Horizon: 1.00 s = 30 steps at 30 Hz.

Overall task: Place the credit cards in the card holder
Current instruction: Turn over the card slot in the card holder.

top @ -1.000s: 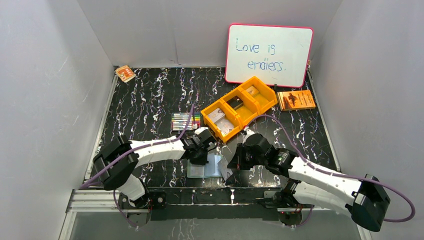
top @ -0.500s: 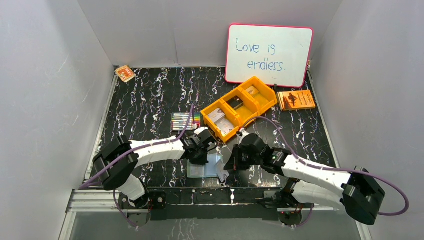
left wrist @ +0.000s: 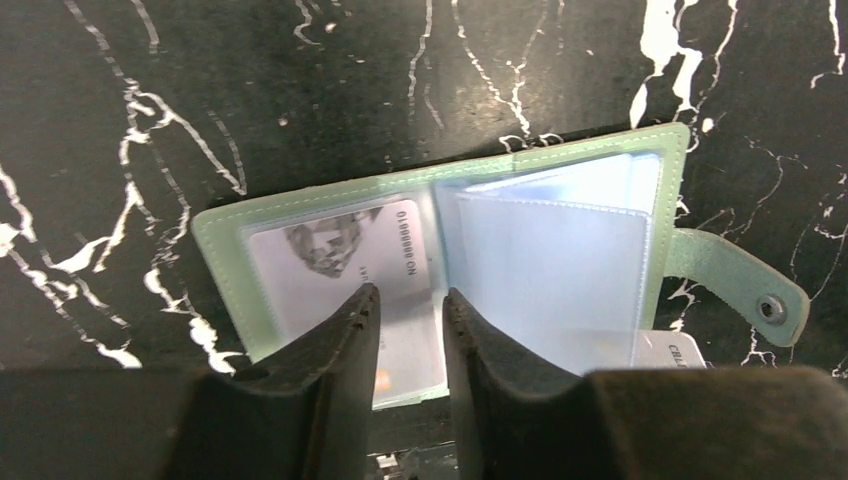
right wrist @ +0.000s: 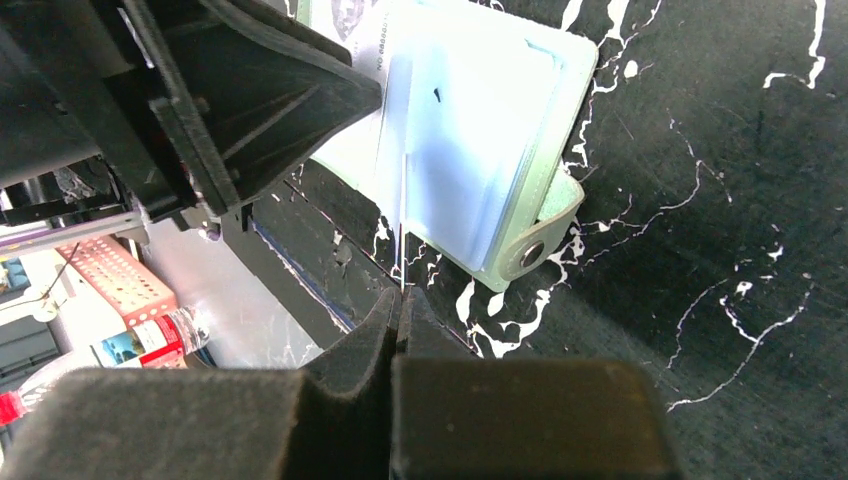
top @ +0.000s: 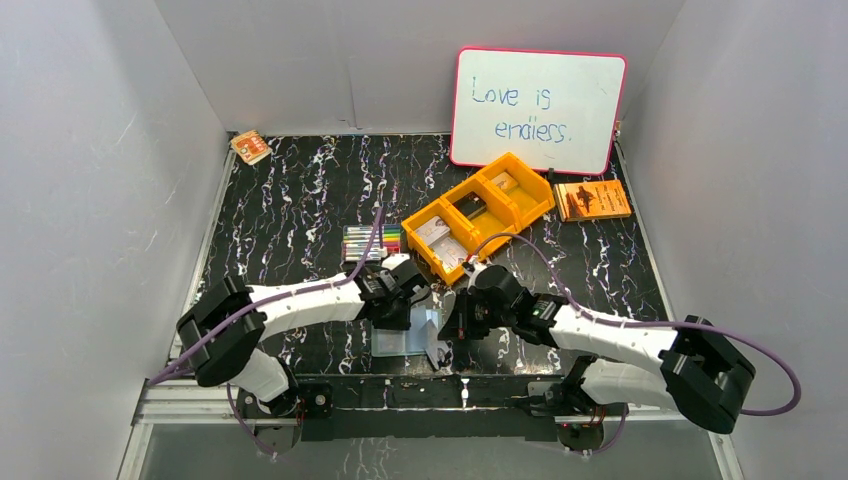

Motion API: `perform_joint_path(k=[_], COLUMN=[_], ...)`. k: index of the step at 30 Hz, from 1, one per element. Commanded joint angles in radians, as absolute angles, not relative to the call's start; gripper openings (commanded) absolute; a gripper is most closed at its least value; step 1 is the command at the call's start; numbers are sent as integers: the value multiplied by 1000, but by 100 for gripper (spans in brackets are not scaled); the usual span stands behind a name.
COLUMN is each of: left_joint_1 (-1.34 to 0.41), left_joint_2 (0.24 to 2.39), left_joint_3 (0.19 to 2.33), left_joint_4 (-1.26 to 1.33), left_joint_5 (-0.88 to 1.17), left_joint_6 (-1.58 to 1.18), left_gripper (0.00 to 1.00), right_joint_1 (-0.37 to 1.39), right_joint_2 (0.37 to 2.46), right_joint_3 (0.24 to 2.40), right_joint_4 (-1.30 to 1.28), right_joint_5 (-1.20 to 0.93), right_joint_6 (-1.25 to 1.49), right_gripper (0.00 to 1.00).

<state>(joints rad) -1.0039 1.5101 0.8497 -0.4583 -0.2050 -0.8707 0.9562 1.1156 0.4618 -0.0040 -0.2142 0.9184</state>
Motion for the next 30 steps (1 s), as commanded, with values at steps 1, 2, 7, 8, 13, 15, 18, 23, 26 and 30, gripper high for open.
perform_joint_path(k=[1, 2, 7, 8, 13, 15, 18, 23, 26, 30], left_joint_1=[-1008, -1008, -1008, -1008, -1008, -1008, -1008, -1008, -1008, -1008], left_joint_2=[1445, 1440, 1418, 1411, 1350, 1320, 1289, 1249, 1244, 1241], left_joint_3=[886, 888, 904, 908, 923, 918, 907, 873, 850, 795], left_joint_4=[-541, -542, -566, -573, -605, -614, -623, -623, -617, -602], left_joint_5=[-273, -274, -278, -280, -306, -319, -329, -329, -318, -313], left_joint_6=[-855, -852, -853, -855, -876, -888, -907, -941, -951, -968], left_gripper=[31, 33, 41, 42, 46, 48, 51, 53, 53, 53], right_joint_1=[960, 959, 959, 961, 972, 978, 986, 1002, 1015, 1038], right_joint_2=[1144, 1149, 1174, 1176, 1187, 1198, 1223, 1273, 1318, 1383], right_joint_3=[495, 497, 509, 513, 537, 546, 559, 582, 605, 650], right_joint_4=[84, 88, 109, 111, 117, 120, 129, 150, 165, 174], right_joint_5=[-241, -242, -252, -253, -253, -254, -258, -260, -255, -244], right_joint_6=[921, 922, 921, 920, 920, 917, 915, 914, 915, 911], right_gripper=[0, 0, 0, 0, 0, 0, 0, 0, 0, 0])
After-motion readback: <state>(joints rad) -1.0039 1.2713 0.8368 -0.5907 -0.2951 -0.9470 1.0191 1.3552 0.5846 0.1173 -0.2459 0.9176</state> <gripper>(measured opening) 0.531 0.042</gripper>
